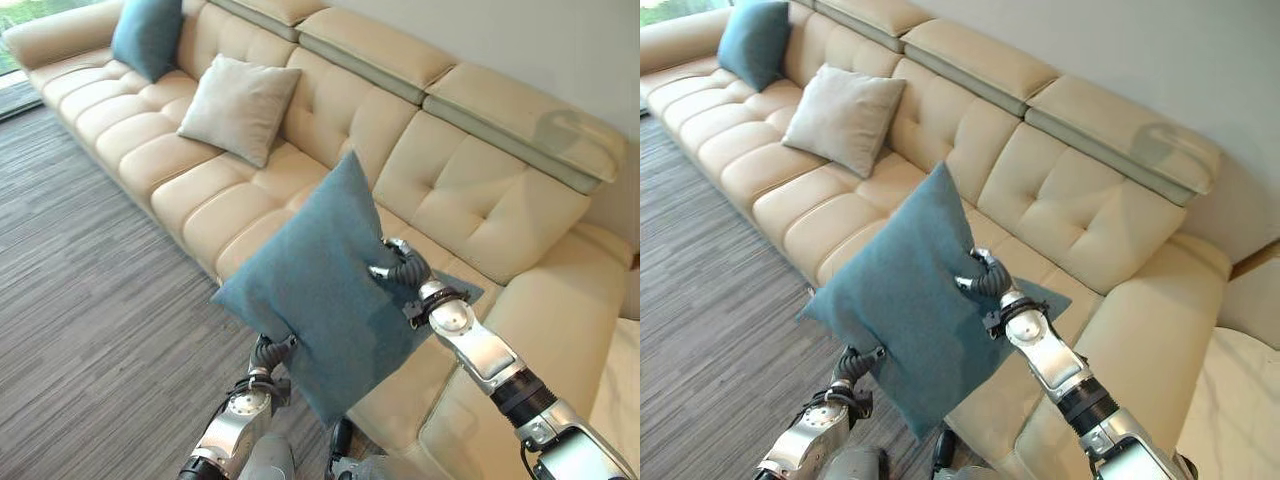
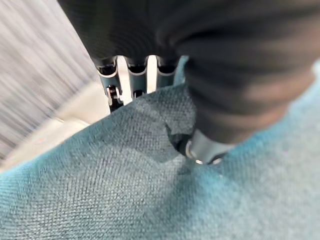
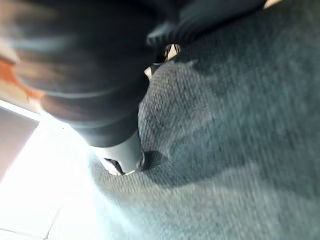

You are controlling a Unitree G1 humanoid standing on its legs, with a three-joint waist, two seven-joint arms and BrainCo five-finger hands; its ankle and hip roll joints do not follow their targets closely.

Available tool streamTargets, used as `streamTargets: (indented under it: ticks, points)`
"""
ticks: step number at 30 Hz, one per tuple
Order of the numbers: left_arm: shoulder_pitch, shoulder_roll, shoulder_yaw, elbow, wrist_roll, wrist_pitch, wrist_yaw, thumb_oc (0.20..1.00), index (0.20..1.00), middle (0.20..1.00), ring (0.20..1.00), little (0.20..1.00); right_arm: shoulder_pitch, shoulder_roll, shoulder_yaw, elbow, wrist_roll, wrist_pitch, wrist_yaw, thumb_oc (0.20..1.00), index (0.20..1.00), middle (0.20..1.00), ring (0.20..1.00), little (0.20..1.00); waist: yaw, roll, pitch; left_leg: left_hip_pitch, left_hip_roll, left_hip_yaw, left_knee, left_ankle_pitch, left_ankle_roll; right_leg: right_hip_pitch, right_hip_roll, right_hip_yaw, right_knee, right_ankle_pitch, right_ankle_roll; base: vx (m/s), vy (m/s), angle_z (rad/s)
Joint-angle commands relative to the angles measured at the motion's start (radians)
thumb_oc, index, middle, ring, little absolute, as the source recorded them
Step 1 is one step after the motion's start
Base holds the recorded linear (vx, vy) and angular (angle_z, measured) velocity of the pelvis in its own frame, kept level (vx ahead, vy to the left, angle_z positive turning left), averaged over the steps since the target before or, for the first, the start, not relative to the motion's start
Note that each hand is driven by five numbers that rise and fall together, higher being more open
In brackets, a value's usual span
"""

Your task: Pick up all the scattered cushions and arrange them neatly on the sofa.

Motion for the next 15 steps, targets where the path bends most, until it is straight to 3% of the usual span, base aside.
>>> streamTargets:
  ticks: [1,5,8,12,13,15]
  points:
    - [-0.12,-0.08,-0.035,-0.197,0.031,-0.124,-0.034,0.2,0.2,0.2,0.2,0.2,-0.028,0.065,0.077,-0.088,0.007,-0.057,0.048,0.2,0.2,0.2,0.2,0.2,0.012,0.004,-0.019,0.049,-0.033,-0.074,-0.185,0.16,0.007,0.026,-0.013,-0.008,-0.008,-0.143,0.143,0.19,0.053,-0.33]
    - [-0.112,-0.087,-0.047,-0.199,0.042,-0.12,-0.026,0.2,0.2,0.2,0.2,0.2,-0.015,0.066,0.07,-0.087,0.002,-0.057,0.045,0.2,0.2,0.2,0.2,0.2,0.012,0.024,-0.016,0.029,-0.04,-0.131,-0.325,0.239,-0.022,0.071,0.001,0.007,-0.008,-0.171,0.139,0.23,0.08,-0.06]
    - [-0.115,-0.089,-0.049,-0.194,0.047,-0.119,-0.022,0.2,0.2,0.2,0.2,0.2,-0.004,0.064,0.065,-0.083,0.003,-0.056,0.041,0.2,0.2,0.2,0.2,0.2,0.012,0.029,-0.017,0.014,-0.048,-0.149,-0.325,0.244,-0.031,0.096,0.002,0.019,-0.008,-0.185,0.139,0.28,0.125,-0.09]
    - [-0.109,-0.088,-0.055,-0.173,0.055,-0.111,-0.024,0.2,0.2,0.2,0.2,0.2,0.043,0.069,0.043,-0.094,-0.004,-0.056,0.044,0.2,0.2,0.2,0.2,0.2,0.013,0.034,-0.041,0.045,-0.064,-0.158,-0.325,0.251,-0.005,0.137,-0.015,0.05,0.023,-0.223,0.153,0.39,0.204,-0.2]
    - [-0.1,-0.081,-0.066,-0.159,0.063,-0.103,-0.029,0.2,0.2,0.2,0.2,0.2,0.08,0.073,0.037,-0.099,-0.015,-0.06,0.051,0.2,0.2,0.2,0.2,0.2,0.011,0.03,-0.056,0.074,-0.079,-0.145,-0.324,0.232,0.027,0.125,-0.041,0.065,0.106,-0.236,0.17,0.39,0.237,-0.04]
    - [-0.102,-0.078,-0.073,-0.157,0.063,-0.102,-0.028,0.2,0.2,0.2,0.2,0.2,0.086,0.086,0.042,-0.094,-0.019,-0.061,0.051,0.2,0.2,0.2,0.2,0.2,0.016,0.027,-0.057,0.085,-0.084,-0.135,-0.319,0.216,0.045,0.092,-0.051,0.075,0.182,-0.236,0.184,0.29,0.201,-0.17]
